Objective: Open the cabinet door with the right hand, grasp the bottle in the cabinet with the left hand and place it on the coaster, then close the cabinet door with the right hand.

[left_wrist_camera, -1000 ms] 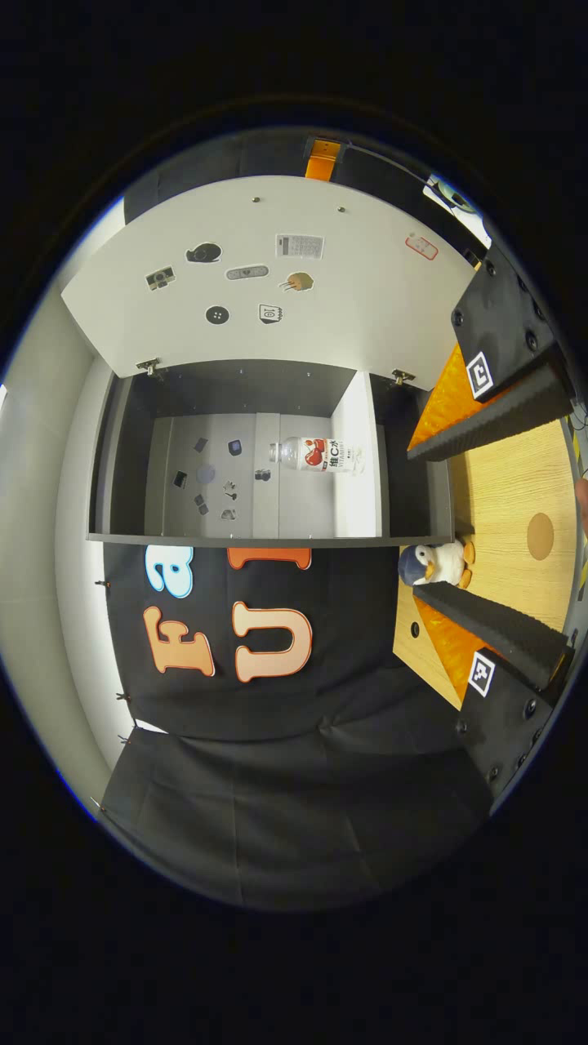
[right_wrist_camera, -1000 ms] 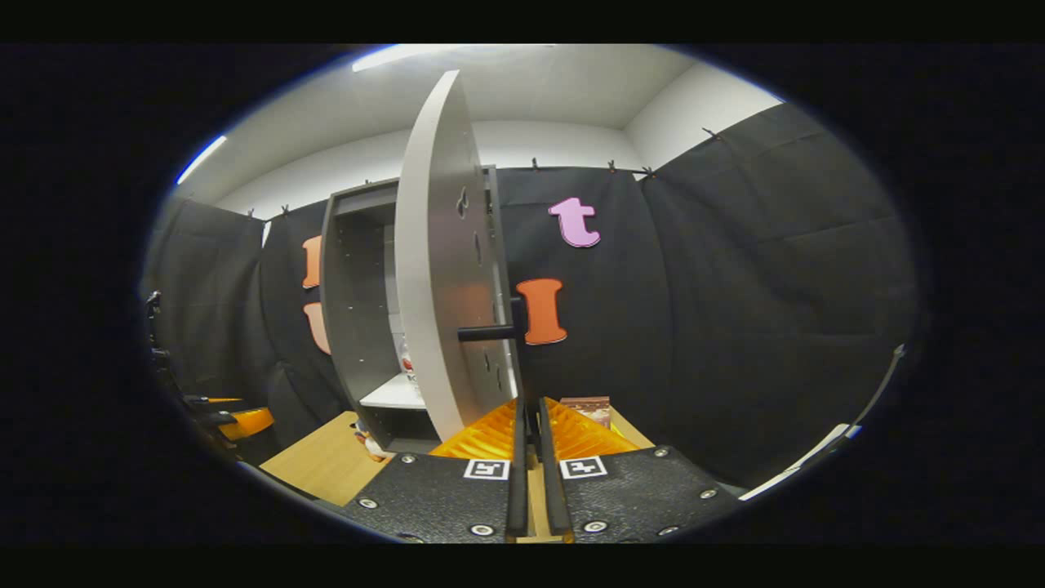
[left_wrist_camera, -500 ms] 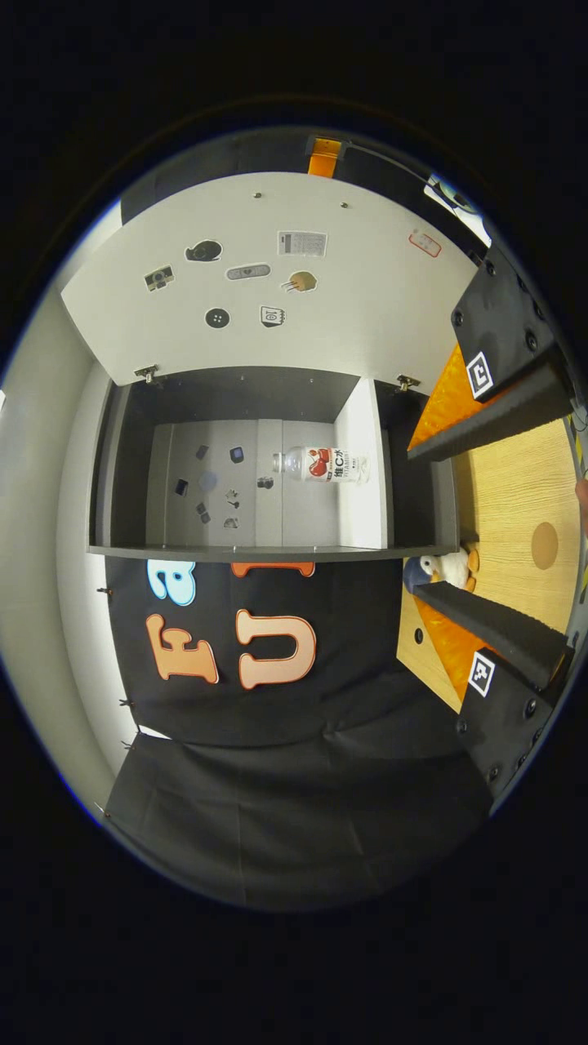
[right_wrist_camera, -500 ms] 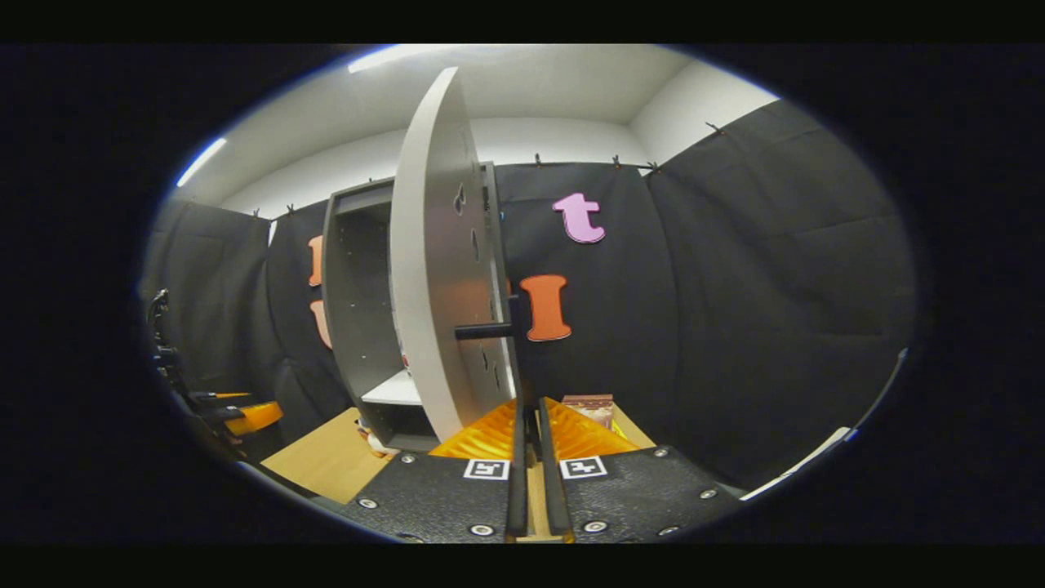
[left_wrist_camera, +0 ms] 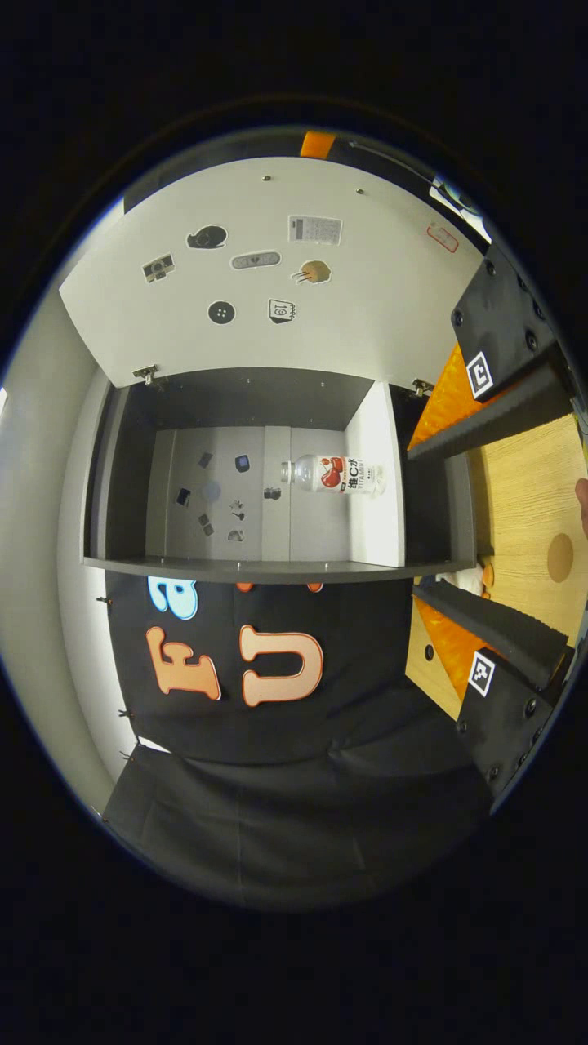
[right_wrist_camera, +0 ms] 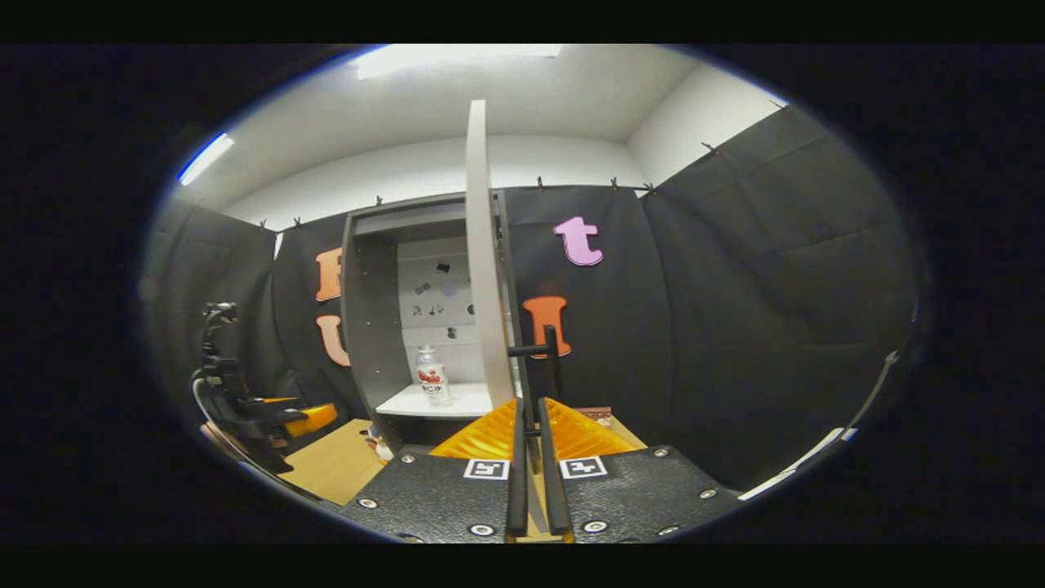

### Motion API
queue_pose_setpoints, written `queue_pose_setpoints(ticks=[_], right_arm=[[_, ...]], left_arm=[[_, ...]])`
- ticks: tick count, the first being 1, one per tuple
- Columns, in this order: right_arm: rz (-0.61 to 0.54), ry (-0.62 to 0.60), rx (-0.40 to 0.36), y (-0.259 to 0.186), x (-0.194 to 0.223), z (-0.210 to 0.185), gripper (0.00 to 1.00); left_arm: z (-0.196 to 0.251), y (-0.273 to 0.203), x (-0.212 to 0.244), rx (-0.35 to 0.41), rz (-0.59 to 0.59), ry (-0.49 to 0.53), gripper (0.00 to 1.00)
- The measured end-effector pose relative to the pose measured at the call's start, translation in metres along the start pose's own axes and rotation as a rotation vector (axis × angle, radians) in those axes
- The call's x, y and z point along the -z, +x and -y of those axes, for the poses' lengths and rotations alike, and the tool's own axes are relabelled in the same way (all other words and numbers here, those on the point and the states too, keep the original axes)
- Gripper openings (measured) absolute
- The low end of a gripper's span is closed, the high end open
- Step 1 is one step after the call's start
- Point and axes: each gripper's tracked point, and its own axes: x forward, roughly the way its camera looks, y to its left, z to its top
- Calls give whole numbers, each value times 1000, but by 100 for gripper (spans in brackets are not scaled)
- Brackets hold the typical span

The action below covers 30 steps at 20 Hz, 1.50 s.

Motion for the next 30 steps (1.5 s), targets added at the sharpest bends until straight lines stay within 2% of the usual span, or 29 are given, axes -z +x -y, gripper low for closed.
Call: queue_pose_setpoints(ticks=[2,4,8,9,10,11,14,15,16,18,19,21,23,24,25,27,30], right_arm=[[36,-2,-31,1,-7,-12,8],[54,-22,-67,4,-7,-23,2],[22,-66,-87,10,5,-35,31],[19,-58,-82,9,8,-39,52],[12,-57,-68,13,12,-41,56],[3,-62,-51,16,15,-41,72],[-36,-64,-35,23,27,-43,78],[-41,-65,-30,25,29,-44,86],[-51,-66,-31,28,31,-45,83],[-78,-74,-11,32,38,-43,84],[-87,-76,-2,32,39,-42,84],[-103,-67,13,37,43,-41,84],[-119,-62,25,38,46,-42,88],[-129,-63,31,40,49,-42,84],[-136,-66,37,40,50,-42,88],[-153,-81,49,41,54,-38,84],[-176,-97,57,39,57,-36,84]], left_arm=[[8,23,-3,33,14,-3,99],[19,48,-9,72,39,-8,96],[44,105,-12,146,44,-19,99],[49,121,-14,158,46,-19,96],[52,134,-16,167,52,-17,99],[56,149,-17,171,55,-11,97],[64,186,-19,197,57,-8,97],[66,198,-20,202,59,-6,97],[66,208,-22,205,66,-3,99],[67,229,-22,213,69,1,97],[69,236,-19,220,66,-3,99],[71,254,-18,233,62,-12,96],[73,271,-16,233,58,-7,97],[73,279,-15,233,55,-6,97],[75,286,-15,241,53,-7,94],[78,296,-12,245,49,-2,99],[77,298,-13,243,57,0,87]])
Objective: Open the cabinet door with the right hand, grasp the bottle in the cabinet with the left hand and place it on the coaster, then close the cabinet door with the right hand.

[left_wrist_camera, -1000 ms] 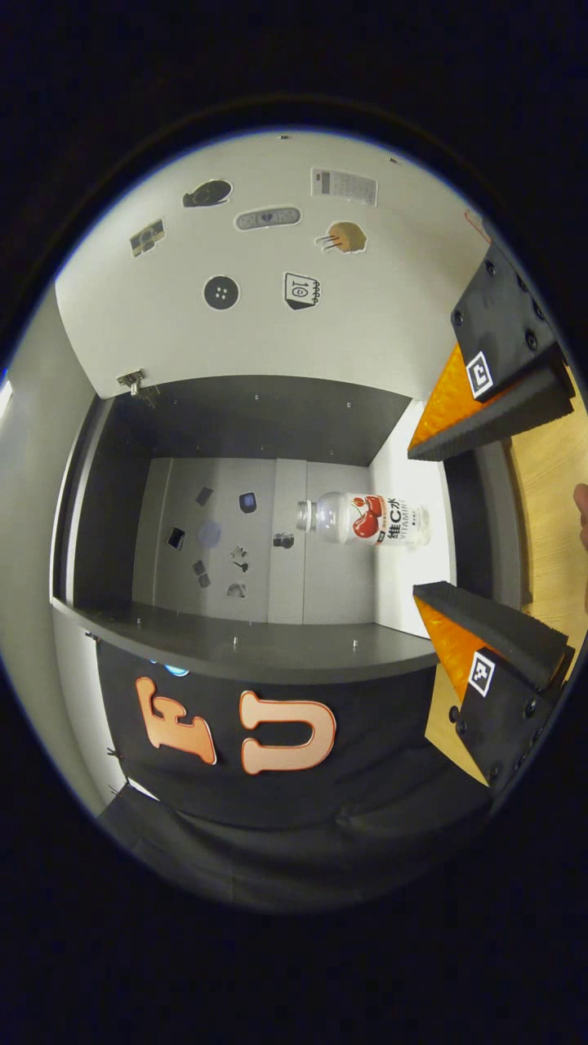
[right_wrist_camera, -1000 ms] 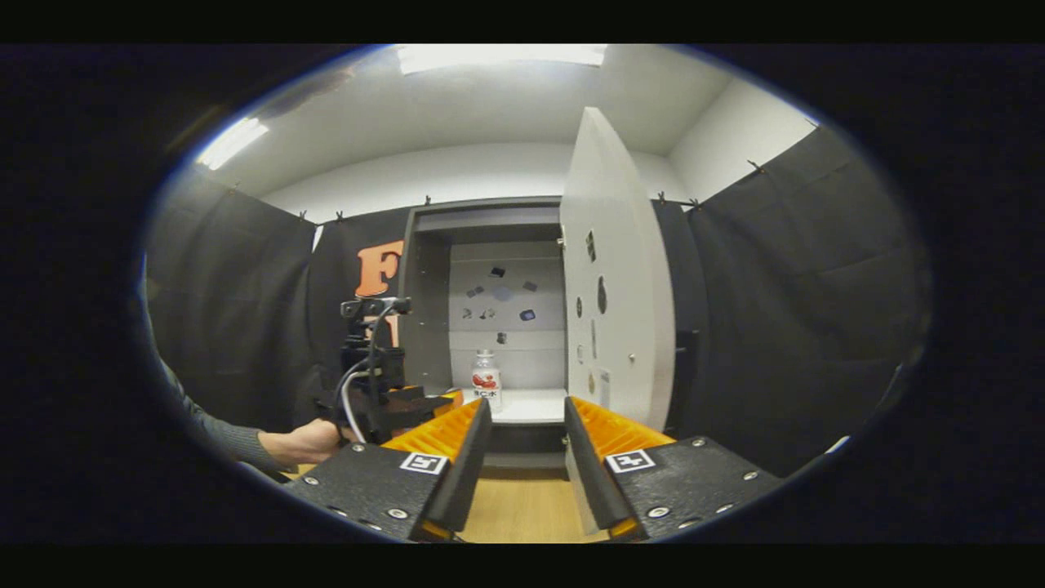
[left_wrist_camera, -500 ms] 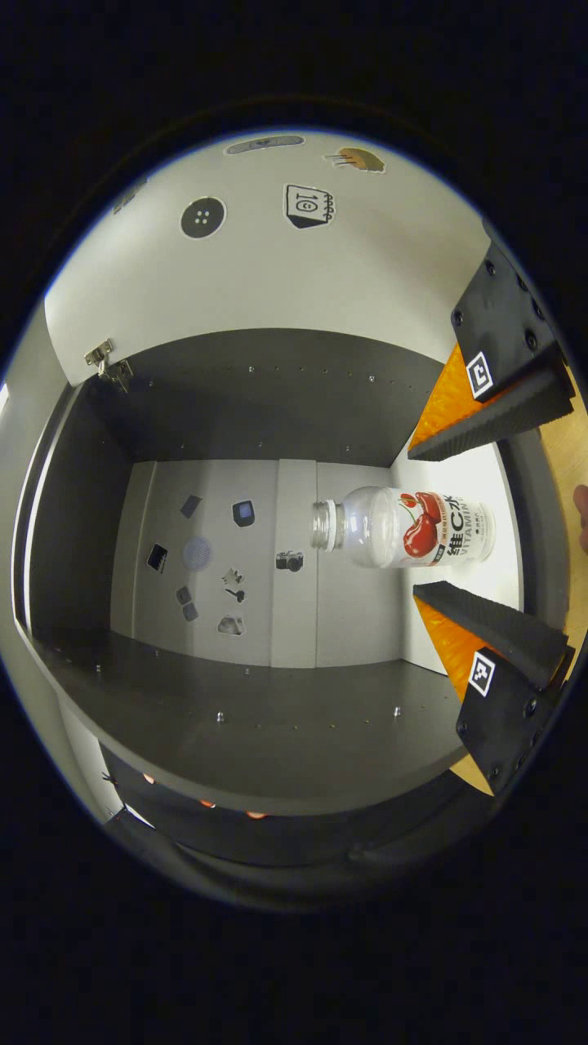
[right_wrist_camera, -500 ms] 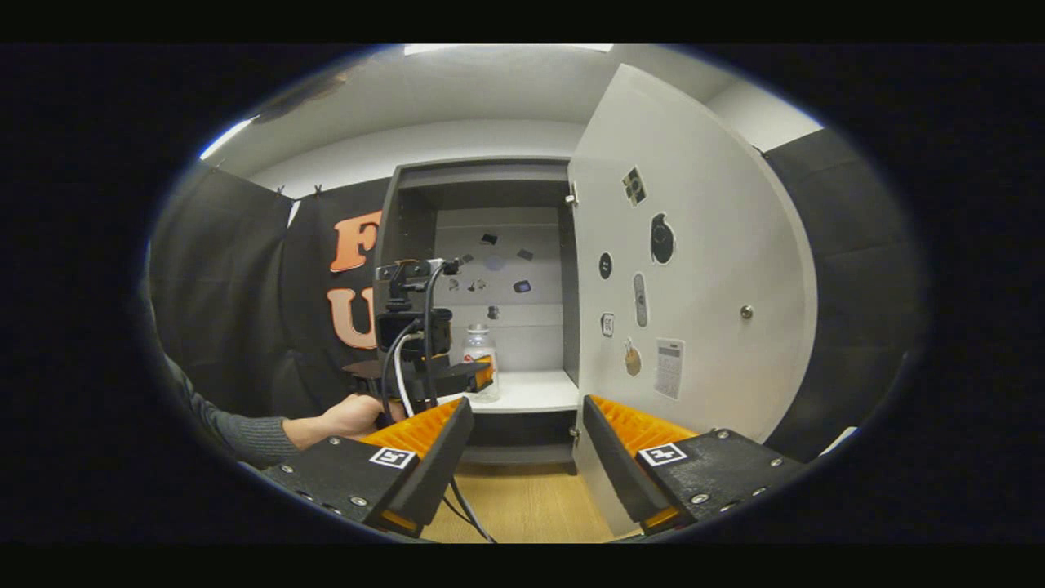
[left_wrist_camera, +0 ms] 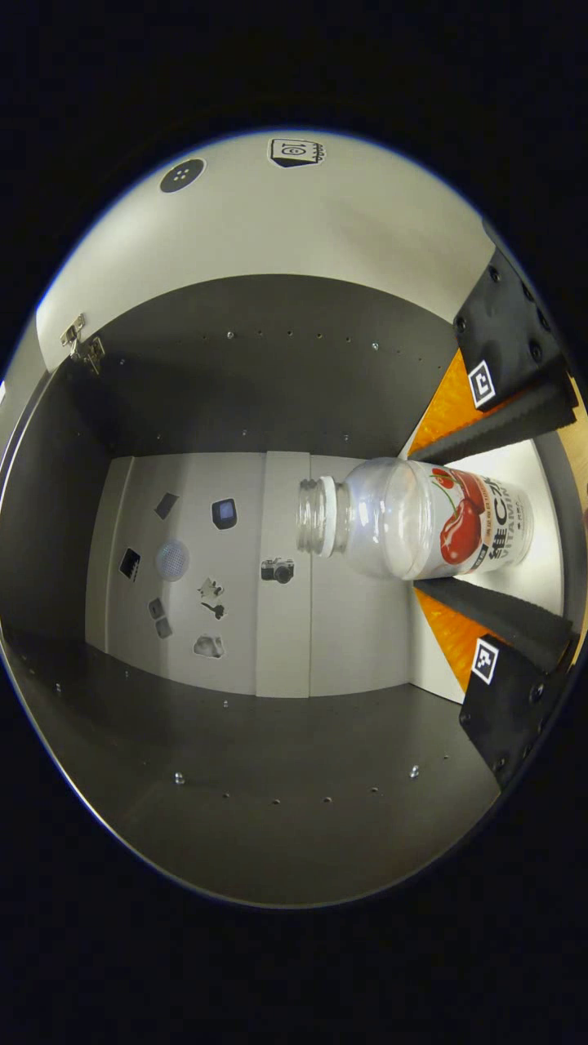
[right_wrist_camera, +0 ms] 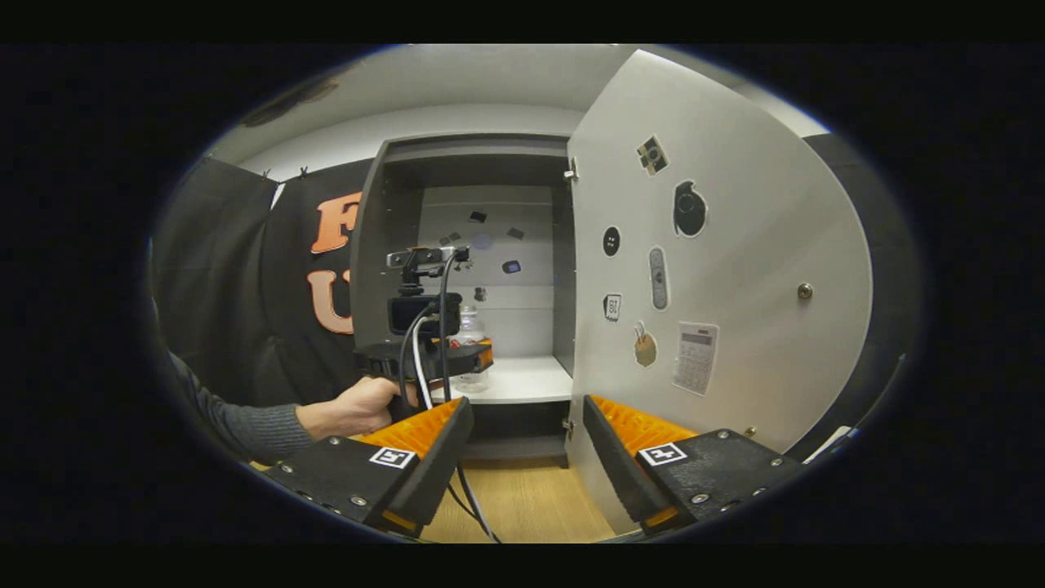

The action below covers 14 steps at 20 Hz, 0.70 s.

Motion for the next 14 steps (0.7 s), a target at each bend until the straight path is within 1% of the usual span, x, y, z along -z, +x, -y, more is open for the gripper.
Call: queue_pose_setpoints(ticks=[2,5,7,9,10,14], right_arm=[[-5,-1,-2,0,1,0,84],[-11,23,-9,-5,3,-2,84],[-12,36,-15,-11,4,-3,84],[-14,44,-13,-14,4,-1,84],[-16,49,-21,-17,5,-2,85],[-21,51,-33,-26,8,0,86]], left_arm=[[-1,-5,-1,-4,0,-6,85],[-2,-20,-8,-10,25,4,85],[-2,-41,-13,-16,52,31,85],[0,-63,-20,-2,98,30,85],[-2,-77,-20,-11,110,35,85],[-5,-131,1,-48,115,84,86]])
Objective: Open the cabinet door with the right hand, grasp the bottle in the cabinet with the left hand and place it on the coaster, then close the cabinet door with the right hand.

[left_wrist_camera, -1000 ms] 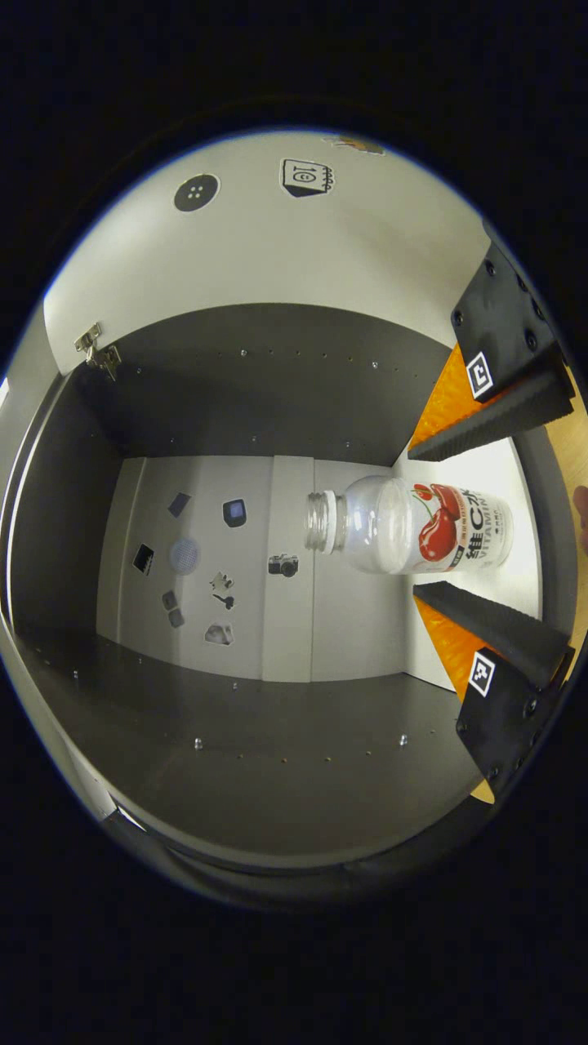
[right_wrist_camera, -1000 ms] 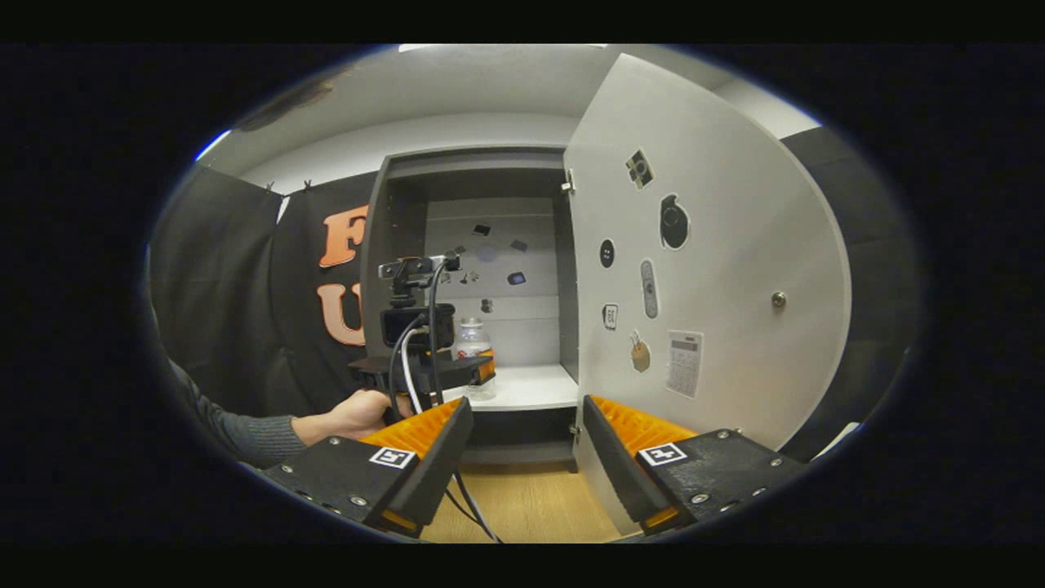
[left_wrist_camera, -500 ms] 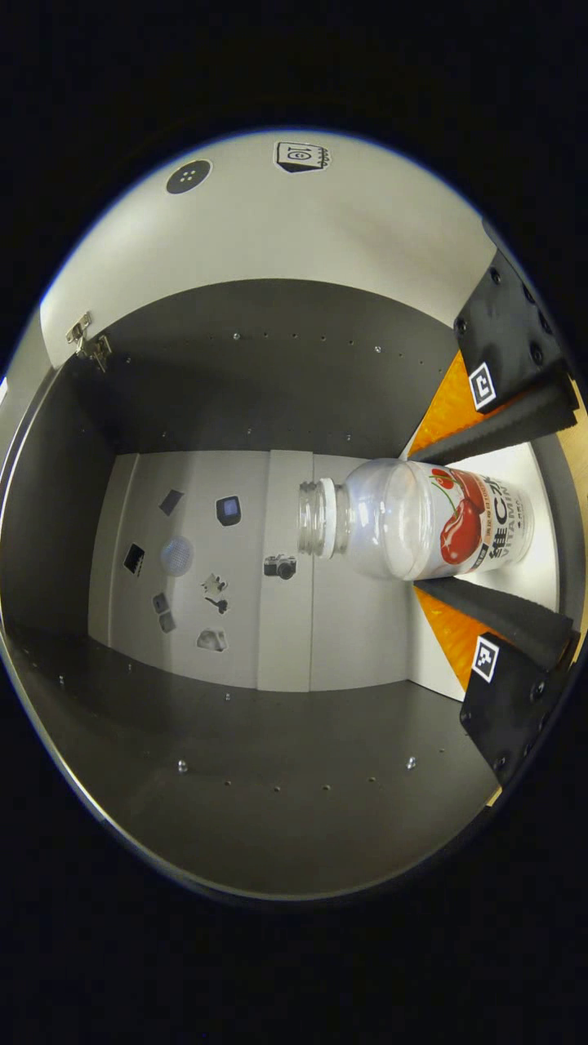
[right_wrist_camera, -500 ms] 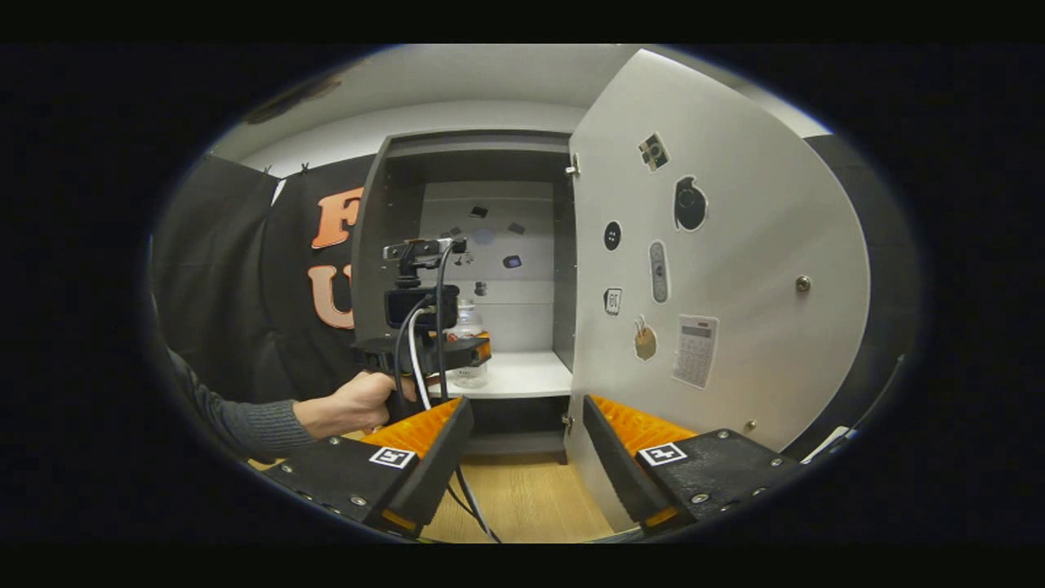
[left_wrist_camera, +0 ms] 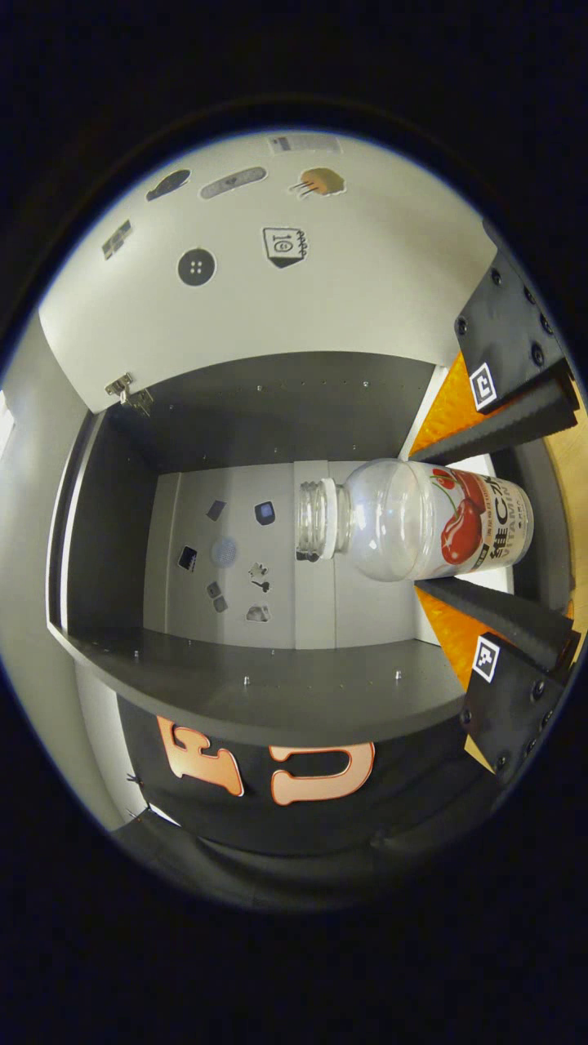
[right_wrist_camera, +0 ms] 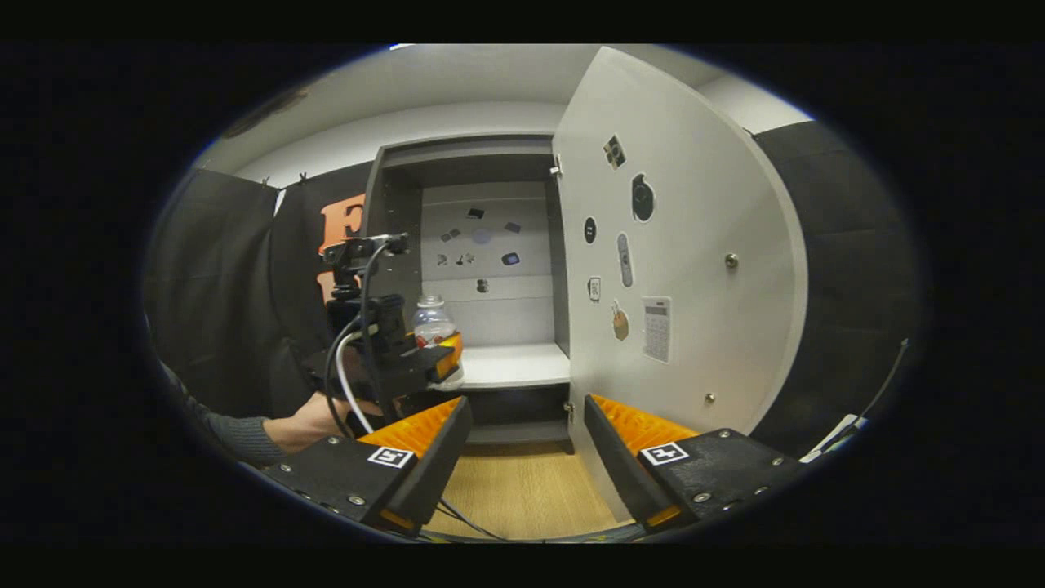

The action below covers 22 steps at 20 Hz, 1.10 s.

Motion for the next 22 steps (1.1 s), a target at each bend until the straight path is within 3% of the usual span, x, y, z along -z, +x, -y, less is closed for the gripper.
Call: queue_pose_setpoints(ticks=[6,12,22], right_arm=[[-50,-1,-63,-16,13,-6,86],[-82,18,-125,-27,20,-14,87],[-220,-1,-158,-39,53,-16,87]], left_arm=[[-6,-72,47,-49,-69,-45,85],[-8,-129,104,-84,-123,9,83],[-23,-184,225,-162,-254,49,83]])
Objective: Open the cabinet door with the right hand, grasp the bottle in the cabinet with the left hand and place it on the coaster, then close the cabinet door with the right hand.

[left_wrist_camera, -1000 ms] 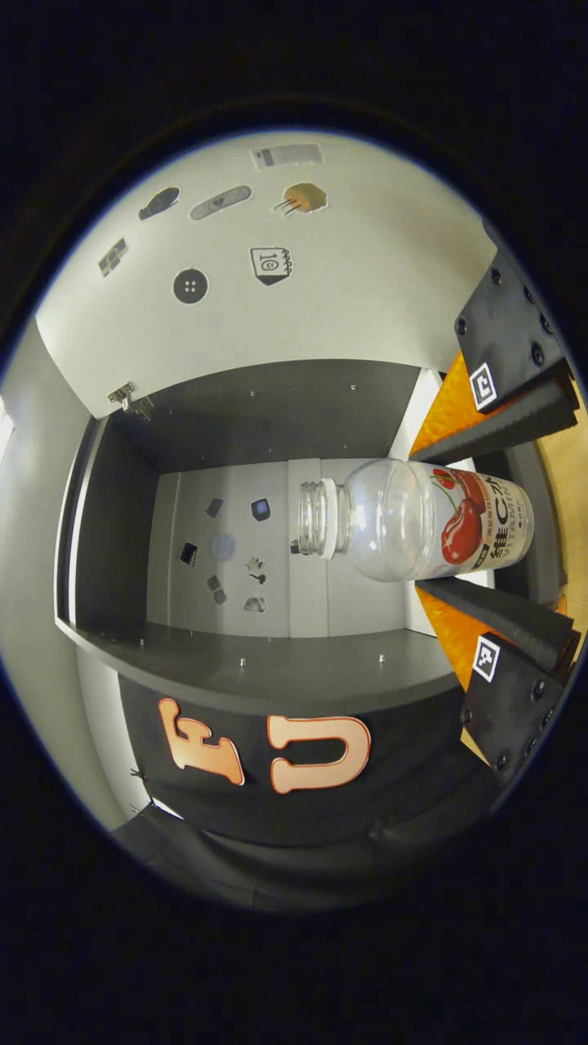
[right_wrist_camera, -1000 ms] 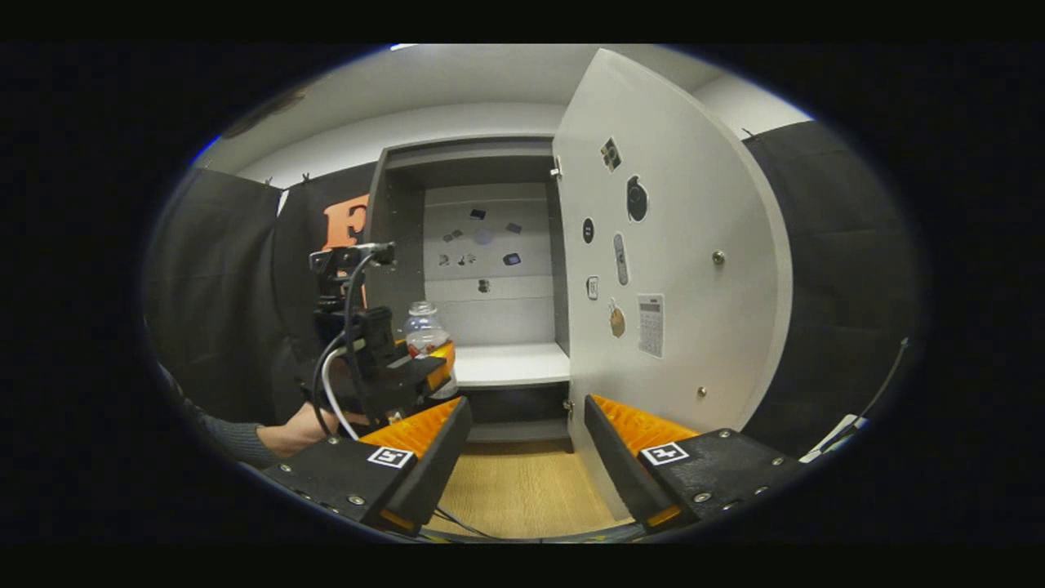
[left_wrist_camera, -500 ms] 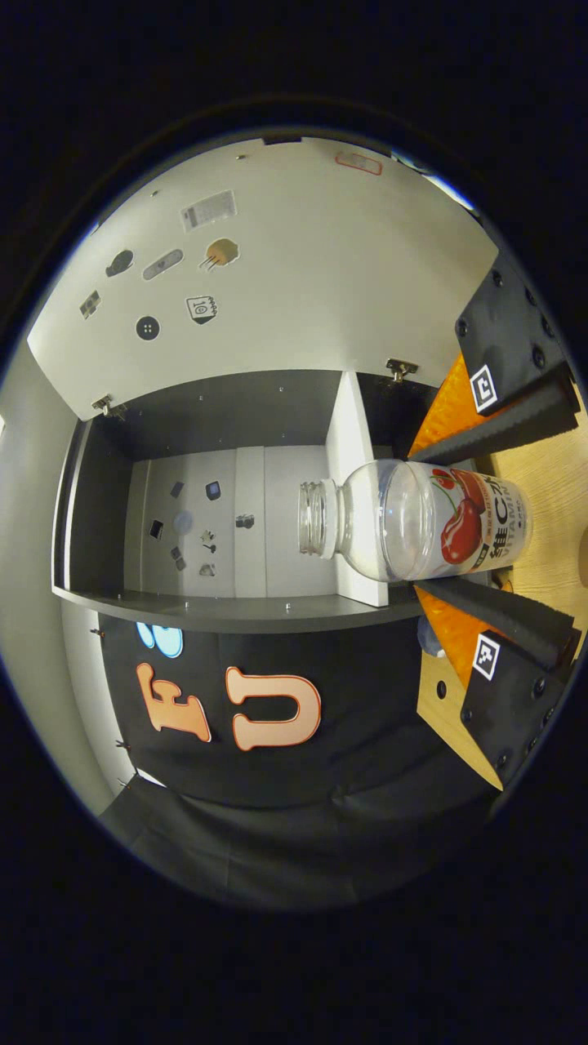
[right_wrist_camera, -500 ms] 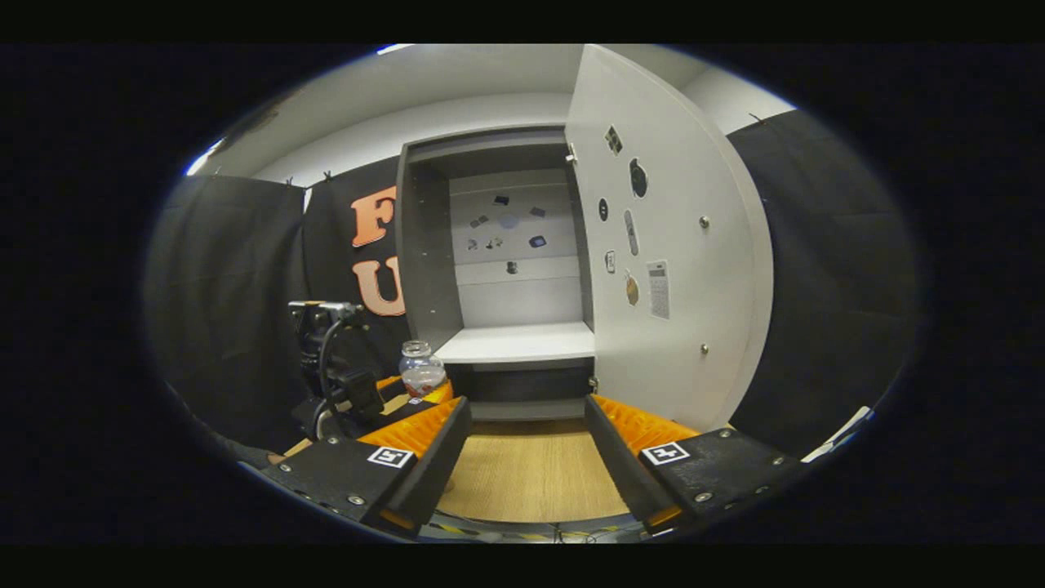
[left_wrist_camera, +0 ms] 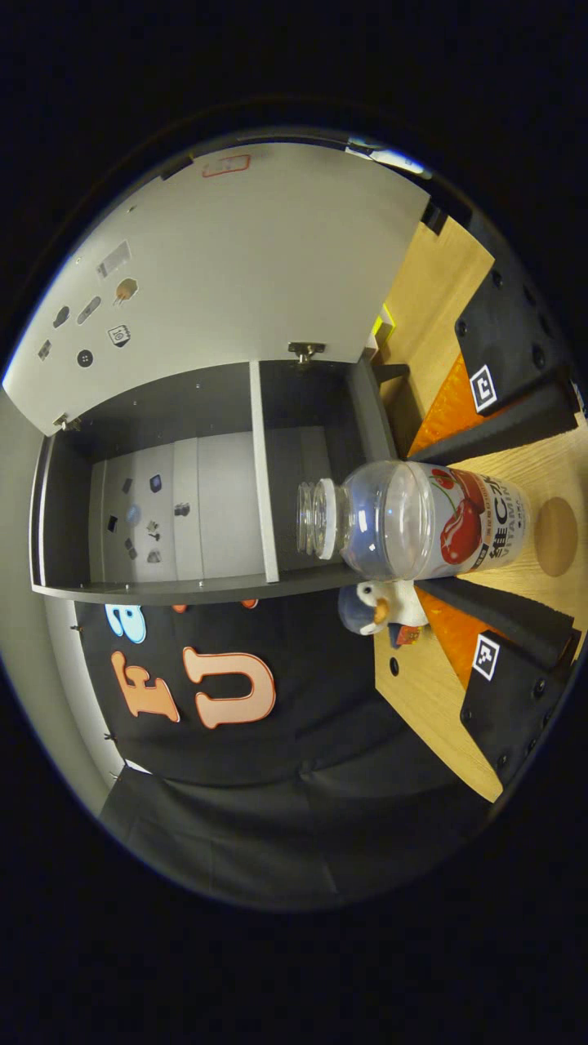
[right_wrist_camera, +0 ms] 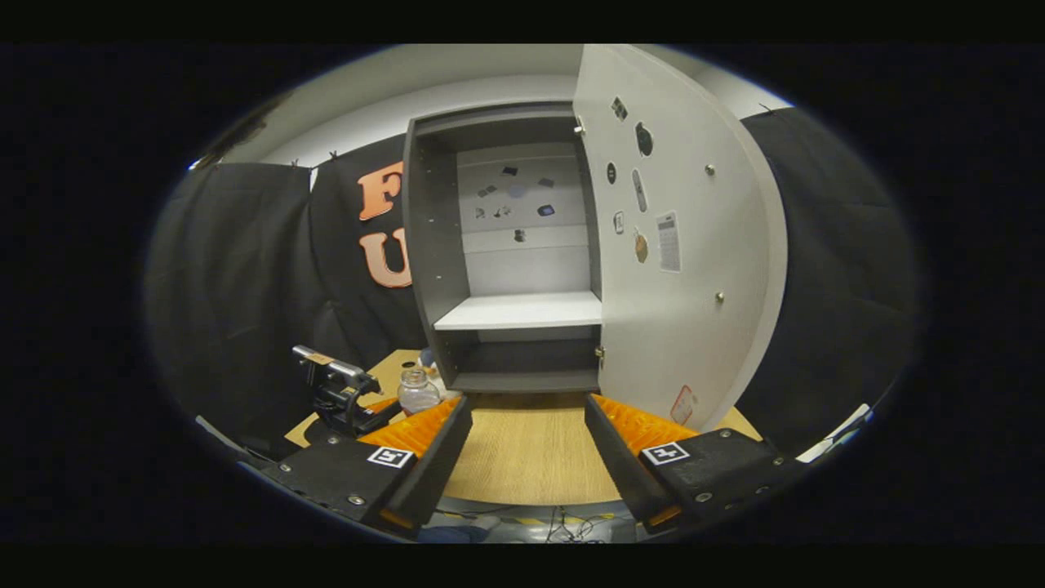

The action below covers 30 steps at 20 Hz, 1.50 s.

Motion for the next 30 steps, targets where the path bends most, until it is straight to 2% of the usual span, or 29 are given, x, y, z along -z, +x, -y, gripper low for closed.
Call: queue_pose_setpoints(ticks=[4,9,15,16,22,25,30], right_arm=[[-70,4,3,-1,14,-1,87],[-116,0,6,-2,25,-1,87],[-157,-1,-21,-4,33,-7,87],[-160,-2,-26,-3,33,-7,87],[-171,11,-38,-3,35,-9,87],[-171,16,-35,-4,36,-8,87],[-169,46,-48,-5,37,-12,87]], left_arm=[[3,-2,43,5,-63,-24,83],[-5,1,70,-9,-83,-39,83],[-17,0,106,-56,-162,-69,84],[-17,2,101,-55,-137,-73,84],[-17,-9,108,-80,-174,-84,86],[-17,-17,110,-89,-198,-146,88],[-25,-21,102,-114,-185,-118,90]])
